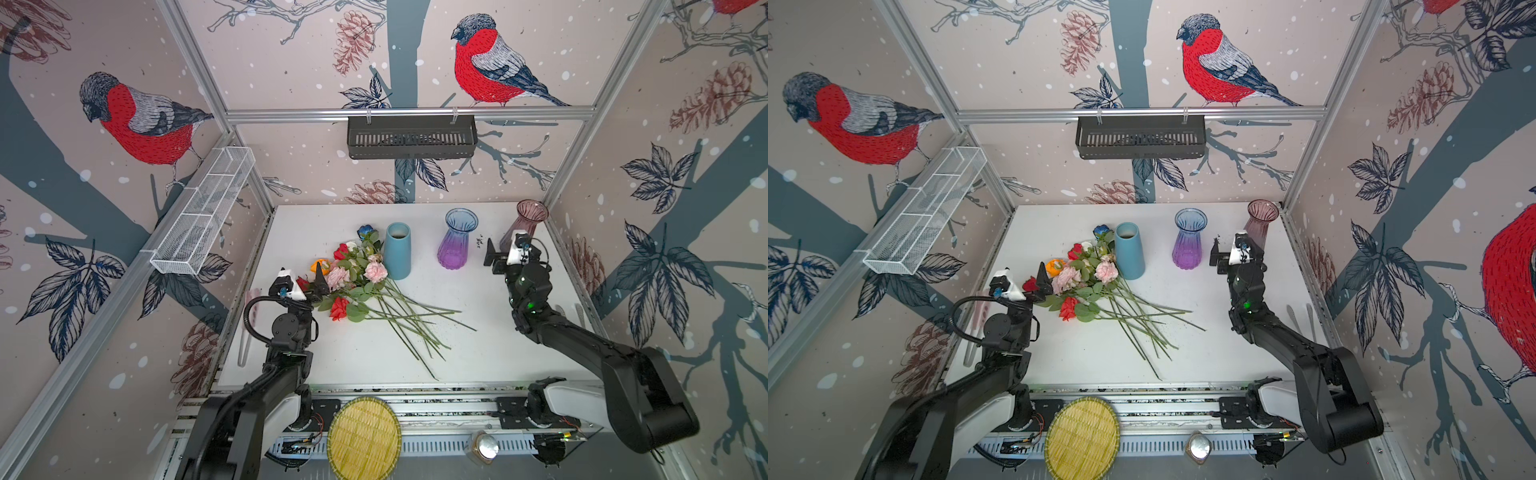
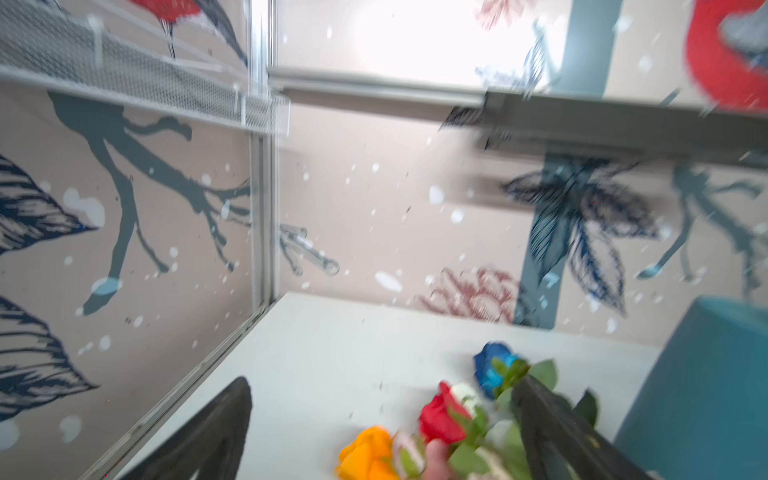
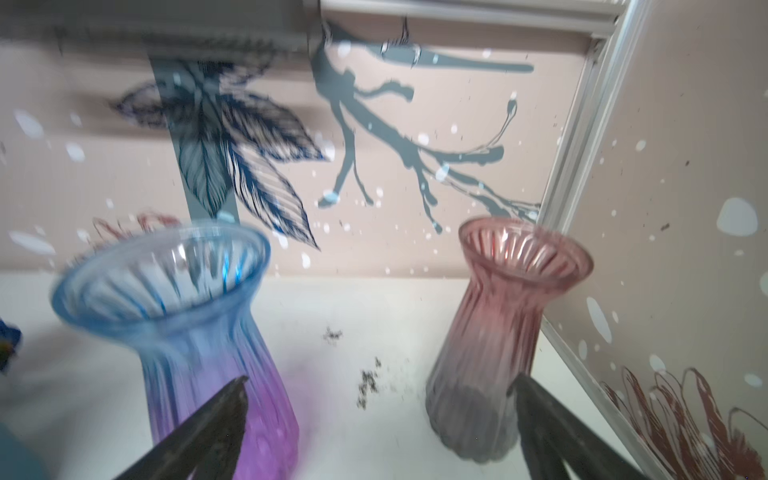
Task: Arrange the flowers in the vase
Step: 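Grasp the mauve vase rim with the right gripper while the left nears the flowers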
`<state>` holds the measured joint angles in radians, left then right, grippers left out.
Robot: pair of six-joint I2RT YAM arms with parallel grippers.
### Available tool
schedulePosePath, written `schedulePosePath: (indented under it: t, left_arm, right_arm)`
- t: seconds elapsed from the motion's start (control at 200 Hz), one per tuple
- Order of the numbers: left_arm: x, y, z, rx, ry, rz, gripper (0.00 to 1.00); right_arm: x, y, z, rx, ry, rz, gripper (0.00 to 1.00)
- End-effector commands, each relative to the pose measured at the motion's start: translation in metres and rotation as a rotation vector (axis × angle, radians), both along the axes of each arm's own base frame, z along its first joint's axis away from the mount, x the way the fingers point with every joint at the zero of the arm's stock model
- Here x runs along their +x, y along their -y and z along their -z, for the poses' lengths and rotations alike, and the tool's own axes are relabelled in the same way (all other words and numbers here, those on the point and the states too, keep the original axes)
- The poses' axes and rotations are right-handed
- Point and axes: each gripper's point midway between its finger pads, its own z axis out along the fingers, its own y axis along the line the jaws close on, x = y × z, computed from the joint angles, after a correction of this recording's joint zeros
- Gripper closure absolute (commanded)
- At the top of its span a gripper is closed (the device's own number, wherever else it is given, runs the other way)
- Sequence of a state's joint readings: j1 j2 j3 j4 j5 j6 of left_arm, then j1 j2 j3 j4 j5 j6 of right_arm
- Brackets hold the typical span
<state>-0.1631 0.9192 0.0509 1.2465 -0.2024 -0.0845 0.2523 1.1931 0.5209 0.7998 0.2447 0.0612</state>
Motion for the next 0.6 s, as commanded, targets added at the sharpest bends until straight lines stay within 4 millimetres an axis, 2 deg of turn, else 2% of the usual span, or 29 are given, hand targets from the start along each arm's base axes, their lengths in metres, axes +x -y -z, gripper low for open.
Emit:
schedulePosePath:
  t: [0.0,0.1,0.165,0.265,0.37,0.48,0.515,0.54,0.595]
  left_arm:
    - [-0.011,0.046,-0.008,-0.021,0.003,0.142,0.02]
    - [-0.016,0.096,-0.003,0.077,-0.078,0.205,0.02]
    - [-0.015,0.115,0.01,0.146,-0.155,0.211,0.02]
    - [-0.009,0.115,0.032,0.073,-0.232,0.176,0.02]
    - [-0.005,0.124,0.027,0.016,-0.218,0.213,0.02]
    - [-0.004,0.123,0.022,-0.023,-0.216,0.215,0.02]
    - [-0.006,0.117,0.023,-0.049,-0.213,0.194,0.02]
    - [-0.007,0.112,0.022,-0.072,-0.206,0.173,0.02]
    - [-0.012,0.098,0.022,-0.123,-0.186,0.133,0.02]
  right_arm:
    - [0.003,-0.008,-0.009,0.283,-0.124,-0.099,0.01]
    - [0.007,-0.013,-0.033,0.468,-0.158,-0.237,0.01]
    - [0.009,-0.015,-0.049,0.514,-0.17,-0.349,0.01]
    - [0.013,0.007,-0.077,0.574,-0.152,-0.354,0.01]
    - [0.022,0.047,-0.1,0.612,-0.149,-0.202,0.01]
    - [0.03,0.095,-0.119,0.563,-0.216,0.072,0.04]
    - [0.037,0.108,-0.11,0.544,-0.256,0.156,0.05]
    - [0.038,0.115,-0.111,0.53,-0.26,0.196,0.06]
    - [0.045,0.131,-0.102,0.509,-0.301,0.267,0.15]
